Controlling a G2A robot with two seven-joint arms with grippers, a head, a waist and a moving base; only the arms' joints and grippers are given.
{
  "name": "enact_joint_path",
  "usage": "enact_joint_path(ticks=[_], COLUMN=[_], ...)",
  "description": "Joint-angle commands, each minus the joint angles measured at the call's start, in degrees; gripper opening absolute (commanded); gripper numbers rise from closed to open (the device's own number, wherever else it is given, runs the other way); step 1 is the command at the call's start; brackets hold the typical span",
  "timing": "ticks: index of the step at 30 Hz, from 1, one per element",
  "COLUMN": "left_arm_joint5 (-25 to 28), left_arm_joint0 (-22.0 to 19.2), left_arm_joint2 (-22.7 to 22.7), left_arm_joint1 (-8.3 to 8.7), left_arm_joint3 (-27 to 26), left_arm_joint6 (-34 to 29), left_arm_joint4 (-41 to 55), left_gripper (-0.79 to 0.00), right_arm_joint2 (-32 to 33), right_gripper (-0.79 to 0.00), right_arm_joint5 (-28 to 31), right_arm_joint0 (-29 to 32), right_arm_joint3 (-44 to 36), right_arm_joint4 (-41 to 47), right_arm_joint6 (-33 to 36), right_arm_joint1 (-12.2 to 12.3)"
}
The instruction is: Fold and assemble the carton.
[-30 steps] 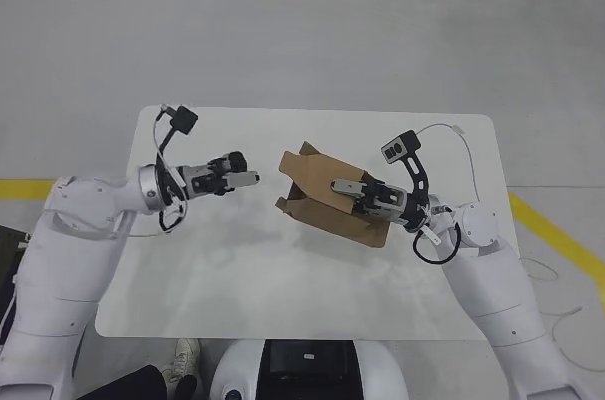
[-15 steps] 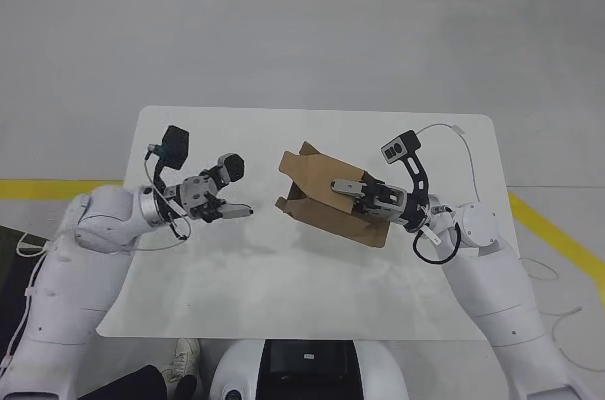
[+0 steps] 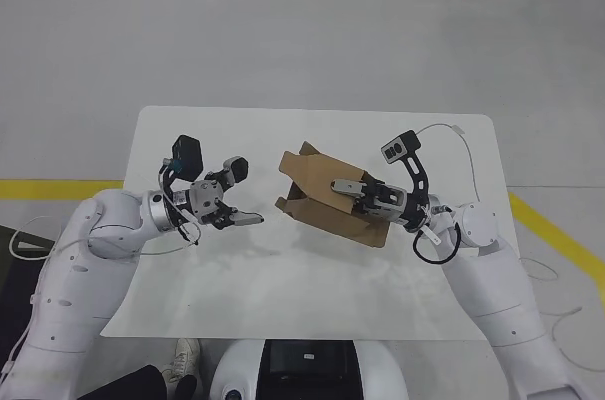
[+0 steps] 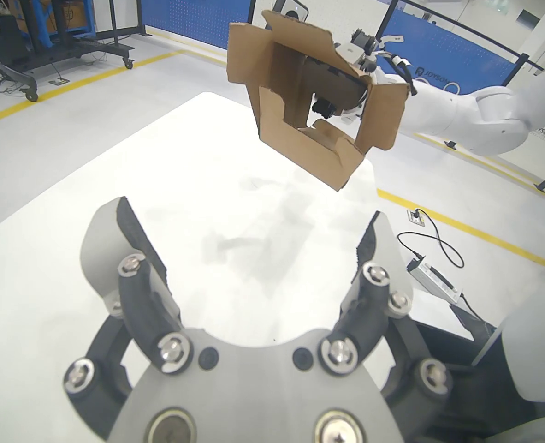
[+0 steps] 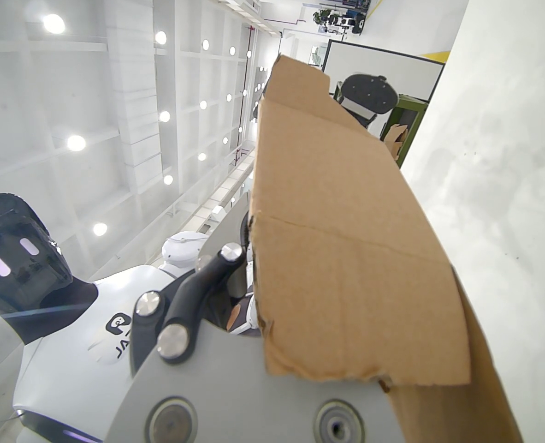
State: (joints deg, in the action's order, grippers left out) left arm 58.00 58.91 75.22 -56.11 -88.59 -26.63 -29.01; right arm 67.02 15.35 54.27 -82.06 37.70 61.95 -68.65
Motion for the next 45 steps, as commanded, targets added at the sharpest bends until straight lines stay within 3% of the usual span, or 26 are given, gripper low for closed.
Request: enact_joint_path(ticks=[1,4,8,11,17,23,30,45], left_arm_joint5=[0.0,-0.9,-5.5,-5.5,-0.9,0.0,0.0,0.0], left_arm_joint0=[0.0,0.1,1.8,3.1,4.5,5.2,4.8,0.9], left_arm_joint2=[0.0,0.1,1.9,2.3,1.8,0.2,-3.9,-13.5], left_arm_joint1=[0.00,0.01,0.00,-0.12,-0.18,-0.01,0.36,2.76], left_arm_joint3=[0.0,-0.3,-5.6,-7.5,-5.9,-4.5,-2.1,-3.4], left_arm_joint6=[0.0,0.0,3.9,9.5,22.5,35.4,44.5,46.6], left_arm_joint4=[-0.1,-0.7,-12.1,-22.4,-38.5,-47.1,-49.5,-45.1], left_gripper=[0.000,0.000,0.000,0.000,0.000,0.000,0.000,0.000], right_arm_joint2=[0.0,0.0,0.0,0.0,0.0,0.0,-0.1,-0.5], right_gripper=[-0.785,-0.785,-0.785,-0.785,-0.785,-0.785,-0.785,-0.785], right_arm_joint5=[0.0,0.0,0.0,0.0,0.0,0.0,-0.7,-0.8], right_arm_joint0=[0.0,0.0,0.0,0.0,0.0,0.0,0.7,2.2], right_arm_joint3=[0.0,0.0,0.0,0.0,0.0,0.0,-1.4,-2.5], right_arm_joint4=[0.0,0.0,0.0,0.0,0.0,0.0,-1.9,-4.2], right_arm_joint6=[0.0,0.0,0.0,0.0,0.0,0.0,-0.8,1.0], right_arm_joint1=[0.0,0.0,0.0,0.0,0.0,0.0,0.1,0.4])
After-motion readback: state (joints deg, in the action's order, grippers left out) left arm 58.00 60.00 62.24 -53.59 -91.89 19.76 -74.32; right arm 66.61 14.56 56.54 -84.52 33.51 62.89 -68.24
